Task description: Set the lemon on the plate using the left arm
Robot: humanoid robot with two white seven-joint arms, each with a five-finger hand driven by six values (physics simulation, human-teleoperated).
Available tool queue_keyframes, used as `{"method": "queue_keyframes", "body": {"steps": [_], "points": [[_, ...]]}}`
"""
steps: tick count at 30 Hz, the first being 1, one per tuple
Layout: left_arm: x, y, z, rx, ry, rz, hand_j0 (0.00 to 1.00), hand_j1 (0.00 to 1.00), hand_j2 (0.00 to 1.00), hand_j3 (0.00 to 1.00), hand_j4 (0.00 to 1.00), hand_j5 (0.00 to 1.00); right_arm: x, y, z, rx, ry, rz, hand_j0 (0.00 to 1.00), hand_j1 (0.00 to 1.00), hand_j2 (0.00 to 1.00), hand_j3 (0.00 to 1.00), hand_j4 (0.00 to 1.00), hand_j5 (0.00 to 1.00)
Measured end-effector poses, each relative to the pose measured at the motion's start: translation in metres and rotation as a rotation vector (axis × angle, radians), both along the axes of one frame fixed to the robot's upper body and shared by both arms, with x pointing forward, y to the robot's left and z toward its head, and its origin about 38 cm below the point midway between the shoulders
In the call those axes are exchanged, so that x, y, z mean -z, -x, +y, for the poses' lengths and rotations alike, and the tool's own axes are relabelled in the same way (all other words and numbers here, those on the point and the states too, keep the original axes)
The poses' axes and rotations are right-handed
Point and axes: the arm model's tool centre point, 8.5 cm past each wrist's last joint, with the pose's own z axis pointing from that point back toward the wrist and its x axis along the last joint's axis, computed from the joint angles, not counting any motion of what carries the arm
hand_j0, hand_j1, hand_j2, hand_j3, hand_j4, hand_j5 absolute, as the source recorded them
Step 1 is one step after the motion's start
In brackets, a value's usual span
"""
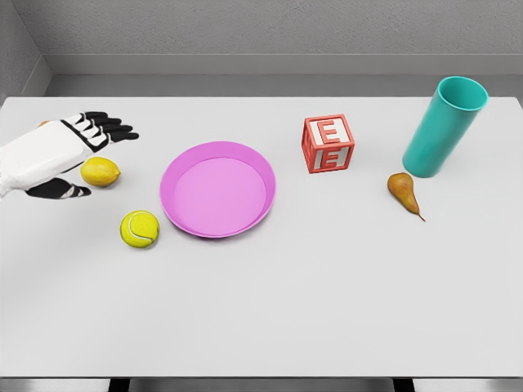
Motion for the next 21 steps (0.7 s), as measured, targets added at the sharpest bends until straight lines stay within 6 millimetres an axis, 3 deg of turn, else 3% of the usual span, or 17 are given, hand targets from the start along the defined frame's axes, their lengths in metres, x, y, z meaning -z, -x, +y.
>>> {"method": "queue_keyframes", "body": {"steps": [21], "points": [[0.025,-0.012,-0.001,-0.168,0.004,0.103,1.0,1.0,1.0,1.0,1.0,1.0,0.0,0.0,0.0,0.0,0.0,0.0,1.0,1.0,1.0,1.0,1.0,1.0]]}}
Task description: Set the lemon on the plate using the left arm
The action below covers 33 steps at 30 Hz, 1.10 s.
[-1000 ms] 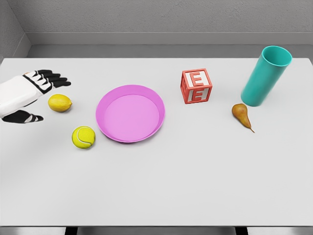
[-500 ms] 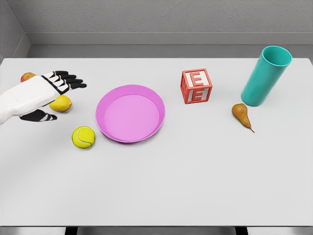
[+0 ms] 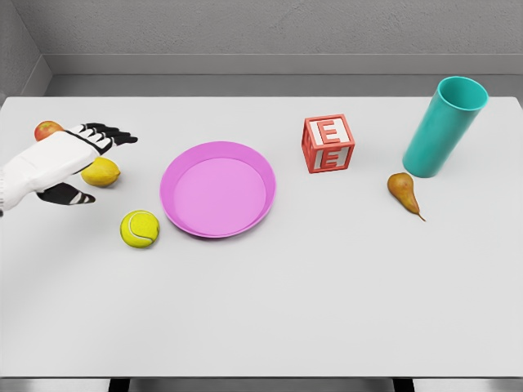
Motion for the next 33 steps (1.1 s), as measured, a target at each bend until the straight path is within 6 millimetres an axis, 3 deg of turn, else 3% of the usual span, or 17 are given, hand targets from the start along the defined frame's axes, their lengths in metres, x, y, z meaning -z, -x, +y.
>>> {"method": "queue_keyframes", "body": {"steps": [13,33], "points": [[0.02,-0.008,0.003,-0.082,-0.056,0.062,1.0,1.0,1.0,1.0,1.0,1.0,0.0,0.0,0.0,0.0,0.0,0.0,1.0,1.0,1.0,1.0,1.0,1.0],[0.033,-0.023,0.011,-0.148,-0.006,0.103,1.0,1.0,1.0,1.0,1.0,1.0,0.0,0.0,0.0,0.0,0.0,0.0,1.0,1.0,1.0,1.0,1.0,1.0]]}}
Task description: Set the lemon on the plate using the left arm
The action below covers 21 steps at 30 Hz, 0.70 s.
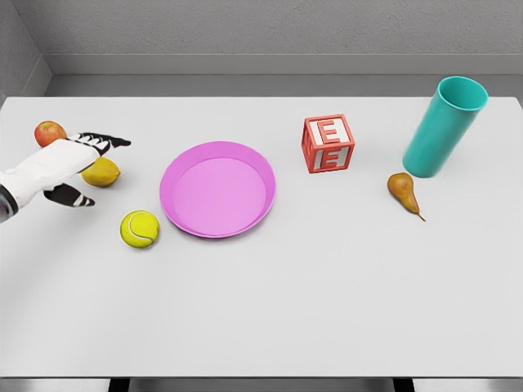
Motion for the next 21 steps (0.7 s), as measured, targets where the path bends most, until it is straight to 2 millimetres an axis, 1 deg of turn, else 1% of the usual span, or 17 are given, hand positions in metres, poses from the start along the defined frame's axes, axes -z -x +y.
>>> {"method": "queue_keyframes", "body": {"steps": [8,12,13,15,16,21], "points": [[0.014,-0.006,0.005,-0.029,0.026,0.035,1.0,1.0,1.0,1.0,1.0,1.0,0.0,0.0,0.0,0.0,0.0,0.0,1.0,1.0,1.0,1.0,1.0,1.0],[0.016,-0.009,0.003,-0.029,0.037,0.038,1.0,1.0,1.0,1.0,1.0,1.0,0.0,0.0,0.0,0.0,0.0,0.0,1.0,1.0,1.0,1.0,1.0,1.0],[0.01,-0.013,0.001,-0.025,0.04,0.025,1.0,1.0,1.0,1.0,1.0,1.0,0.0,0.0,0.0,0.0,0.0,0.0,1.0,1.0,1.0,1.0,1.0,1.0],[0.011,-0.017,-0.002,-0.021,0.042,0.03,1.0,1.0,1.0,1.0,1.0,1.0,0.0,0.0,0.0,0.0,0.0,0.0,1.0,1.0,1.0,1.0,1.0,1.0],[0.009,-0.019,-0.003,-0.019,0.043,0.025,1.0,1.0,1.0,1.0,1.0,1.0,0.0,0.0,0.0,0.0,0.0,0.0,1.0,1.0,1.0,1.0,1.0,1.0],[0.017,-0.021,0.001,-0.03,0.044,0.049,1.0,1.0,1.0,1.0,1.0,1.0,0.0,0.0,0.0,0.0,0.0,0.0,1.0,1.0,1.0,1.0,1.0,1.0]]}}
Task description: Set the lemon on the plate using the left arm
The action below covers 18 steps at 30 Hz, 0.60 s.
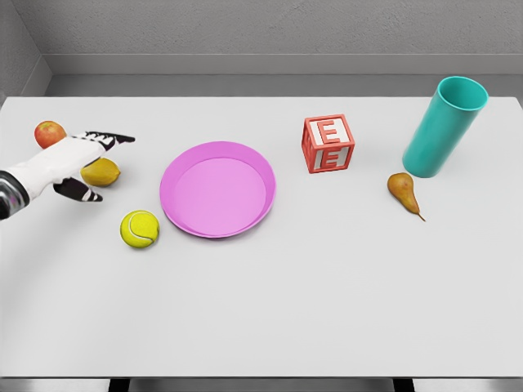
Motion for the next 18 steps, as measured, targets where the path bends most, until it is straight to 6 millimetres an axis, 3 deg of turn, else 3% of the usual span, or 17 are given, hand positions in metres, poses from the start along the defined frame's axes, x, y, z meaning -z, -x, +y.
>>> {"method": "queue_keyframes", "body": {"steps": [18], "points": [[0.017,-0.009,0.014,-0.047,0.016,0.054,1.0,1.0,1.0,1.0,1.0,1.0,0.0,0.0,0.0,0.0,0.0,0.0,1.0,1.0,1.0,1.0,1.0,1.0]]}}
